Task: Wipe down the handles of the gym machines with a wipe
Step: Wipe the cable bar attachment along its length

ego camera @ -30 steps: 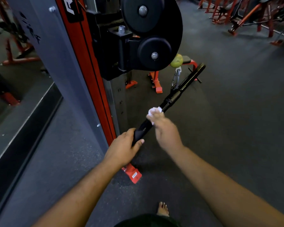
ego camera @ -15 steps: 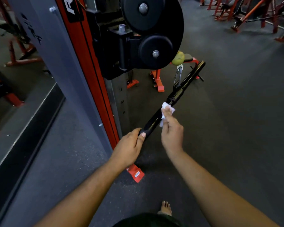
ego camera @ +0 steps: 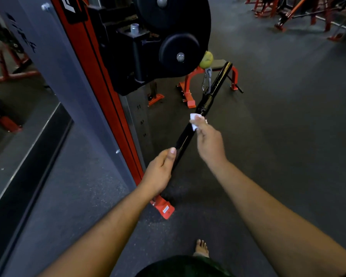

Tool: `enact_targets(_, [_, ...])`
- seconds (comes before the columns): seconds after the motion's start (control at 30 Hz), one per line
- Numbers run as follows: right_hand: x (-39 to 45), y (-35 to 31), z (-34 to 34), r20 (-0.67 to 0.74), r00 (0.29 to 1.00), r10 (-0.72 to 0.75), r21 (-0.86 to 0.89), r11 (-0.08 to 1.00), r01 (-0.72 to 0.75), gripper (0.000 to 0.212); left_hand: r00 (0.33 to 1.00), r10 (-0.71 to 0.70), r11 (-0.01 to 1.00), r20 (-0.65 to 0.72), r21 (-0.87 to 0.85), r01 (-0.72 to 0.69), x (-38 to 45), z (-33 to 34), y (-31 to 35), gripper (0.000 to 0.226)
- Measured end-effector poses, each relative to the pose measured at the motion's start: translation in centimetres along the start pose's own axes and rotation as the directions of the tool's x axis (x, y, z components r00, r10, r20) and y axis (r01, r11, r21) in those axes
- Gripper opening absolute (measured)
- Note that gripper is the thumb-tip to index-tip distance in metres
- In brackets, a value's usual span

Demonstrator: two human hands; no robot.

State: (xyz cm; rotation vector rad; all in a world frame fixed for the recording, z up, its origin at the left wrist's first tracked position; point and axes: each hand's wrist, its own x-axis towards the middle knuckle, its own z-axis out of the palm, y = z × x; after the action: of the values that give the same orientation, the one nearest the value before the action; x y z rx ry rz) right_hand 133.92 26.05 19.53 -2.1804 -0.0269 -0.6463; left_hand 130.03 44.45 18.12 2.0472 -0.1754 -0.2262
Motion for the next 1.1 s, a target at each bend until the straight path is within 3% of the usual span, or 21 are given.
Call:
enact_targets(0.17, [-7.0,-1.8,2.5,0.023,0.986,-0.164,0.033,0.986,0.163,0.041,0.996,-0.087,0.976,0.023,-0.2,0.09,0.7,0.2,0.1,0.104])
enact_targets(0.3, [-12.9,-3.3,2.6,0.185,0.96,-0.209,0.216,0.962,0.168,0.04,0.984,-0.158,0.94,0.079,-0.294,0.174,0.7,-0.3,0.4,0.113])
enact_targets(0.37, [-11.3,-2.7,1.2,0.13,0.976,-0.176,0.233,0.962,0.143,0.043,0.982,-0.17,0.926,0.084,-0.327,0.188,0.7,-0.3,0.4,0.107])
enact_targets(0.47, [-4.2,-1.1,-0.4,-0.046,0.998,-0.04,0.068,0.997,0.043,0.042,0.981,-0.164,0.934,0.107,-0.304,0.189,0.4,-0.4,1.4,0.095])
enact_targets(0.53, [0.1,0.0,-0.5,0.045,0.999,0.0,-0.08,0.997,0.003,0.043,0.979,-0.165,0.938,0.119,-0.287,0.193,0.2,-0.4,1.9,0.096])
enact_targets(0.67, [-0.7,-1.3,0.3,0.173,0.978,-0.117,-0.201,0.968,0.151,0.042,0.982,-0.142,0.941,0.123,-0.291,0.173,0.5,-0.6,1.6,0.1])
enact_targets(0.77, [-6.0,-2.5,1.8,0.298,0.907,-0.298,-0.109,0.933,0.342,0.048,0.992,-0.072,0.972,0.102,-0.216,0.092,0.7,-0.9,0.7,0.097])
enact_targets(0.83, [-7.5,-3.3,1.4,0.352,0.887,-0.299,0.036,0.951,0.307,0.042,0.996,-0.038,0.991,0.078,-0.123,0.048,0.6,-1.1,0.1,0.09])
enact_targets(0.9, [-5.8,-3.0,0.0,0.261,0.927,-0.27,0.139,0.961,0.24,0.038,0.997,-0.037,0.999,0.061,-0.015,0.038,0.3,-1.4,-0.1,0.089])
enact_targets(0.97, [-1.7,-1.7,-1.4,0.132,0.971,-0.197,0.021,0.98,0.196,0.039,0.999,-0.015,0.986,0.036,0.168,0.009,0.1,-1.6,0.0,0.076])
enact_targets(1.0, [0.9,-0.9,-1.6,0.139,0.974,-0.177,-0.09,0.978,0.19,0.039,1.0,-0.005,0.961,0.013,0.277,0.001,0.3,-1.5,0.0,0.069])
enact_targets(1.1, [5.9,0.4,-0.4,0.482,0.876,-0.03,-0.393,0.886,0.246,0.036,0.999,0.004,0.872,-0.041,0.49,0.017,0.5,-1.3,0.7,0.051])
